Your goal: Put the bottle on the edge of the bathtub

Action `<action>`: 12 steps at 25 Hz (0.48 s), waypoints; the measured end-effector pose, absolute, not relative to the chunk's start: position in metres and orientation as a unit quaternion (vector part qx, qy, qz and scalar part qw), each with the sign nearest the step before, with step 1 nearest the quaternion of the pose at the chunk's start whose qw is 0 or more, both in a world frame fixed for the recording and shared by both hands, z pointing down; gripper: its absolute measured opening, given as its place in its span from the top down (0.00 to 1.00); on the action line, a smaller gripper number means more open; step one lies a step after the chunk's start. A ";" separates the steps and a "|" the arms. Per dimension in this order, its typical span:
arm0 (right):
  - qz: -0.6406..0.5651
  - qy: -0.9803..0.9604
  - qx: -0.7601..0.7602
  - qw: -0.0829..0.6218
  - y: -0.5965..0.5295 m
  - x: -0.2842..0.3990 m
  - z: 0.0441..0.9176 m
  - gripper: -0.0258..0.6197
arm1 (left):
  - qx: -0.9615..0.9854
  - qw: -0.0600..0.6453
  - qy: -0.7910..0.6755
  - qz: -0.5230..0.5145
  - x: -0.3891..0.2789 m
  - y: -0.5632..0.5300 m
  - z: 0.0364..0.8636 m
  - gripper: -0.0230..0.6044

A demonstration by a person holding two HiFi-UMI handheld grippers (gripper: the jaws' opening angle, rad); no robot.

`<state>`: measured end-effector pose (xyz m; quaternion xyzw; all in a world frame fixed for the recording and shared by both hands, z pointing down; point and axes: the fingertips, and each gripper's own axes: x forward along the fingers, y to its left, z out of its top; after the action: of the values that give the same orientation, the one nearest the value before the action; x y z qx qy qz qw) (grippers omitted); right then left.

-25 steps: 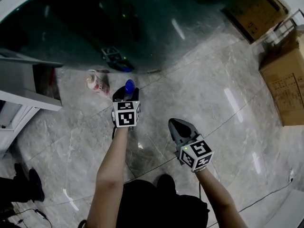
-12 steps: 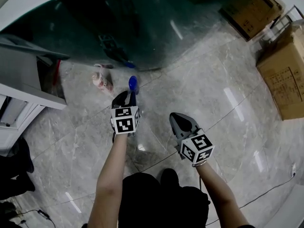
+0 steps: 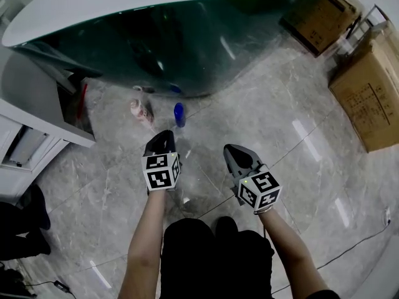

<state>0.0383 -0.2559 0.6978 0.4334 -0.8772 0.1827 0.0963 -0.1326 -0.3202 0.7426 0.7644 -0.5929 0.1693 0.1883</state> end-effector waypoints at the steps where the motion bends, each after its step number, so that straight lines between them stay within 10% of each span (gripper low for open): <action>1: 0.181 -0.877 0.434 0.096 -0.255 0.038 0.695 0.96 | 0.767 0.187 -0.592 0.166 -0.133 -0.316 0.737 0.93; 12: 0.170 -0.877 0.440 0.091 -0.242 0.031 0.674 0.96 | 0.785 0.175 -0.580 0.129 -0.135 -0.259 0.693 0.95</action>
<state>0.0306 -0.2416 0.6743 0.4397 -0.8773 0.1698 0.0905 -0.1353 -0.2593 0.6928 0.7848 -0.5802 0.1294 0.1753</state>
